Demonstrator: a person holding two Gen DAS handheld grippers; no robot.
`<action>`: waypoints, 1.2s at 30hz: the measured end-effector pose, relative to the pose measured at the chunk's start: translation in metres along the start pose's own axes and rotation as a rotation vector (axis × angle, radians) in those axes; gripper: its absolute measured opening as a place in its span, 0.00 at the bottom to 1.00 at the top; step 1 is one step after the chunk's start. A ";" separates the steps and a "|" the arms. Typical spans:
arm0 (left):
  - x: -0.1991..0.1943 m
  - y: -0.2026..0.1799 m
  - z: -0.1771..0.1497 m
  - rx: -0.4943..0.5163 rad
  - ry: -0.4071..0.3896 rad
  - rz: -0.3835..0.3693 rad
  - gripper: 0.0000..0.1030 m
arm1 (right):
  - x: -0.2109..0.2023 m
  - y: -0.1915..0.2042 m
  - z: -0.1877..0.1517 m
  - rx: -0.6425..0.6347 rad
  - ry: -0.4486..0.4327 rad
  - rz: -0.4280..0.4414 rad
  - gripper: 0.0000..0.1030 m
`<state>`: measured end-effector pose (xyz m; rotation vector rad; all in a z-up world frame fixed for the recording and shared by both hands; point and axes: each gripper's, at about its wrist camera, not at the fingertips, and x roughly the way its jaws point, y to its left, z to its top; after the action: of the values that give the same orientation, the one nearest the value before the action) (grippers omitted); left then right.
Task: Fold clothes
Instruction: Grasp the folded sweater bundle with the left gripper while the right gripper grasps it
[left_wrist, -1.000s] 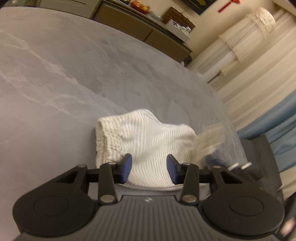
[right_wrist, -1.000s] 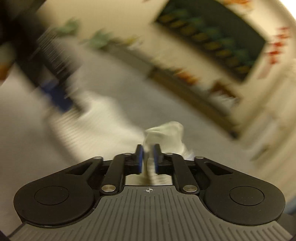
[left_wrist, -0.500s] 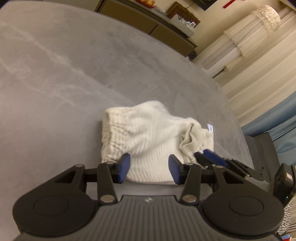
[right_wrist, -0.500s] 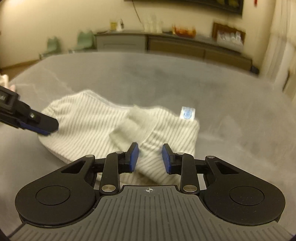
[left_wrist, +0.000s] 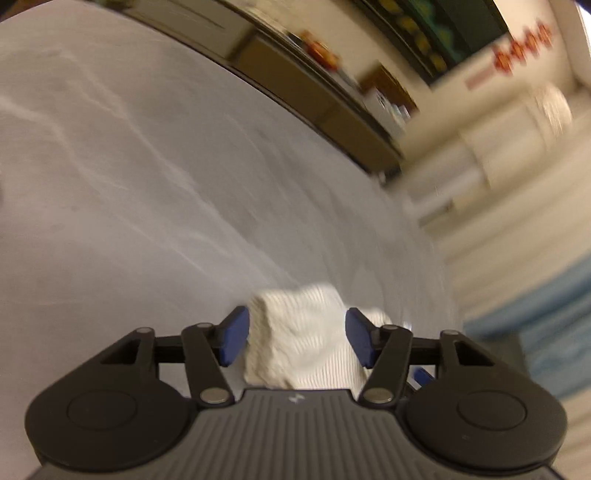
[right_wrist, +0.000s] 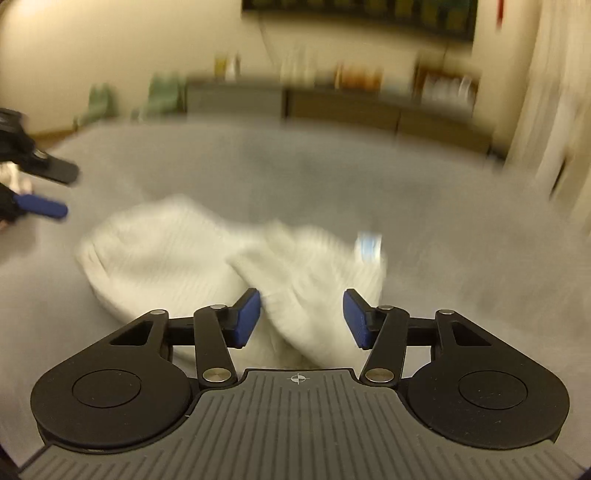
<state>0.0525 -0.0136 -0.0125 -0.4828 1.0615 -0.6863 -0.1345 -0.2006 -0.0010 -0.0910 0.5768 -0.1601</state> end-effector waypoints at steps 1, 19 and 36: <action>-0.003 0.005 0.004 -0.029 -0.011 0.001 0.57 | 0.002 0.006 0.001 -0.014 -0.002 0.008 0.64; 0.008 -0.016 -0.004 0.023 0.019 -0.030 0.59 | 0.009 -0.039 0.013 0.307 -0.097 0.021 0.17; 0.118 -0.140 -0.072 0.451 0.084 0.003 0.61 | 0.037 -0.131 -0.046 0.484 -0.059 -0.052 0.30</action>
<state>-0.0143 -0.1979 -0.0237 -0.0634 0.9473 -0.9202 -0.1456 -0.3381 -0.0415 0.3583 0.4644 -0.3421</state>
